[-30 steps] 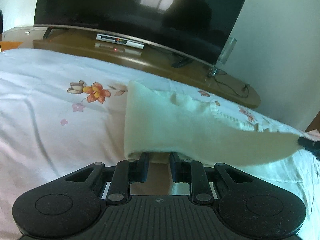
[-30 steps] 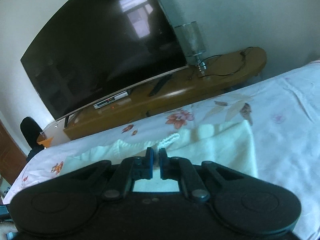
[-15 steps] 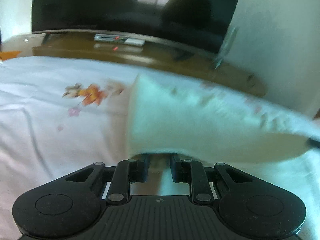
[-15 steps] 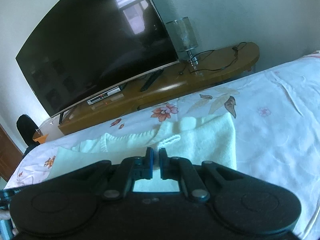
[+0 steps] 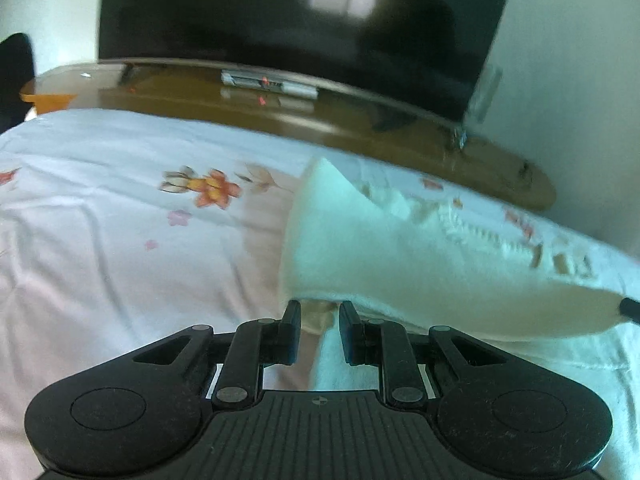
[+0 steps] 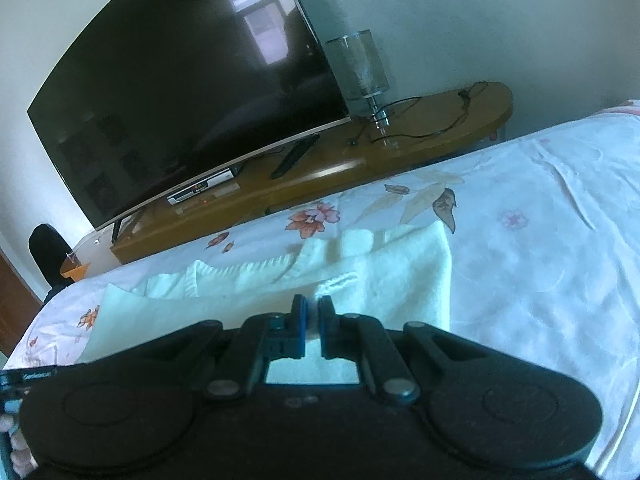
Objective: Fold small clothes
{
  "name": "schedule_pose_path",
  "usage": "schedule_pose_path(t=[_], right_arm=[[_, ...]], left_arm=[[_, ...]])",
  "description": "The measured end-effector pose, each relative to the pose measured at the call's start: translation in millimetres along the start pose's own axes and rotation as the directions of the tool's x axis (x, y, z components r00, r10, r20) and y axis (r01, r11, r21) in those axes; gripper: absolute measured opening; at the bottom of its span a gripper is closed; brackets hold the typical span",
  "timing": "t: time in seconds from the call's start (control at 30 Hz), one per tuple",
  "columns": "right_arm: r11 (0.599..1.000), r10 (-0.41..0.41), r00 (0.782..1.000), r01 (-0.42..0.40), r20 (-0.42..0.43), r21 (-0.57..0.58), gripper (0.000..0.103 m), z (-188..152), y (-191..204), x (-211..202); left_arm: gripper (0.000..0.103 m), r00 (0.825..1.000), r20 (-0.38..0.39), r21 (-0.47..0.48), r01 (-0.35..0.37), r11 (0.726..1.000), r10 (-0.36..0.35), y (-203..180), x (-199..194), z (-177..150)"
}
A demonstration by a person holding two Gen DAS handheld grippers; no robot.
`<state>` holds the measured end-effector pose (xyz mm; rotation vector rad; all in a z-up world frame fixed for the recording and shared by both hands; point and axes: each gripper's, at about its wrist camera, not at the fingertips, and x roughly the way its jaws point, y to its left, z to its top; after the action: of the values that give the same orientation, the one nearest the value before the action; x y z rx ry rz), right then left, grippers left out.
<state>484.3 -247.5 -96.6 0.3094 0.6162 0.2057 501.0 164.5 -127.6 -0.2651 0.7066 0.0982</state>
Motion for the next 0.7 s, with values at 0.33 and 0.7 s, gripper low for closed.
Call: schedule_pose_path(t=[0.33, 0.7], right_arm=[[1.000, 0.007, 1.000, -0.007, 0.024, -0.009, 0.008, 6.7, -6.4, -7.4], [0.999, -0.050, 0.999, 0.049, 0.007, 0.020, 0.008, -7.7, -32.9, -18.6]], left_arm=[[0.021, 0.999, -0.025, 0.159, -0.034, 0.987, 0.038, -11.0, 23.9, -3.3], [0.021, 0.999, -0.046, 0.118, -0.002, 0.993, 0.008, -4.8, 23.4, -0.9]])
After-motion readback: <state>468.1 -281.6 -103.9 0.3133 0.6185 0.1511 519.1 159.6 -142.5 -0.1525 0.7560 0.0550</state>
